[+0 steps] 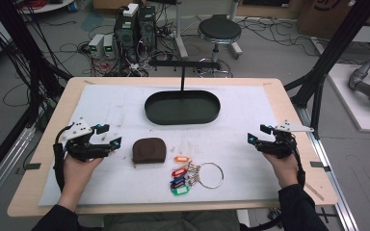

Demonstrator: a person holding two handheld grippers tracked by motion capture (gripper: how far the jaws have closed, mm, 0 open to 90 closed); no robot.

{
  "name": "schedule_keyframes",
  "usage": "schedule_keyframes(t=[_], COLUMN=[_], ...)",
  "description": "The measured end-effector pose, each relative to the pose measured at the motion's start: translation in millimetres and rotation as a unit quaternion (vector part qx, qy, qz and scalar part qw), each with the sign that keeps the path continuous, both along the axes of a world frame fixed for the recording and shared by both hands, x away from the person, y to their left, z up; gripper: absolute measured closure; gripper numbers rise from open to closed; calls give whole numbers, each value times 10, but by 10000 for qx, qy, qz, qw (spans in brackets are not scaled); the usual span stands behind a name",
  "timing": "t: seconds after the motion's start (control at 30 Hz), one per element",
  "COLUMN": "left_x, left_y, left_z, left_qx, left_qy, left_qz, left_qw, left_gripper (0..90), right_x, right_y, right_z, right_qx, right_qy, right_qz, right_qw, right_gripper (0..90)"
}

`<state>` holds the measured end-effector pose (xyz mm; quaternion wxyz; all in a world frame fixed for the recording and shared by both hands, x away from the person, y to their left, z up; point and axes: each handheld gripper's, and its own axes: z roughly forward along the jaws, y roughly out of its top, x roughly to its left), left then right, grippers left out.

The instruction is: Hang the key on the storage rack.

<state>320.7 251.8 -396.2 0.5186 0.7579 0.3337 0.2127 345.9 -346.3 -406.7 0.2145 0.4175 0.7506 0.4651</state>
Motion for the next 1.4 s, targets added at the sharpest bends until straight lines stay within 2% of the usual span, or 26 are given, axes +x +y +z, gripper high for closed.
schedule_keyframes(t=[0.2,0.23,0.43,0.67,0.8,0.83,0.87,1.0,1.13,1.33,1.4], left_x=[-12,-10,27,57,74,79,84,91,93,91,92], left_y=[-5,-3,-19,-68,-90,-99,-102,-115,-114,-114,-119], left_z=[0,2,-6,-13,-15,-17,-19,-22,-25,-25,-26], left_qx=[4,8,-22,44,93,91,107,152,147,132,158], left_qy=[-4,-4,32,44,46,52,53,50,65,77,85], left_qz=[13,14,19,-26,-45,-52,-49,-63,-67,-59,-70], left_qw=[10000,10000,10000,10000,9999,9999,9999,9999,9998,9999,9998], left_gripper=[285,284,285,285,285,285,285,285,285,285,285], right_x=[-12,-13,-52,-131,-185,-203,-203,-258,-279,-313,-315], right_y=[5,6,46,141,206,244,244,408,515,707,769], right_z=[9,6,5,11,-7,-34,-34,-70,-103,-187,-246], right_qx=[25,51,81,24,94,189,189,16,-93,-361,-451], right_qy=[-17,15,147,189,220,289,289,461,616,823,960], right_qz=[-6,57,266,521,701,834,834,1112,1251,1505,1596], right_qw=[10000,10000,9995,9985,9973,9959,9959,9927,9902,9845,9815], right_gripper=[305,342,401,456,491,504,504,548,592,644,662])
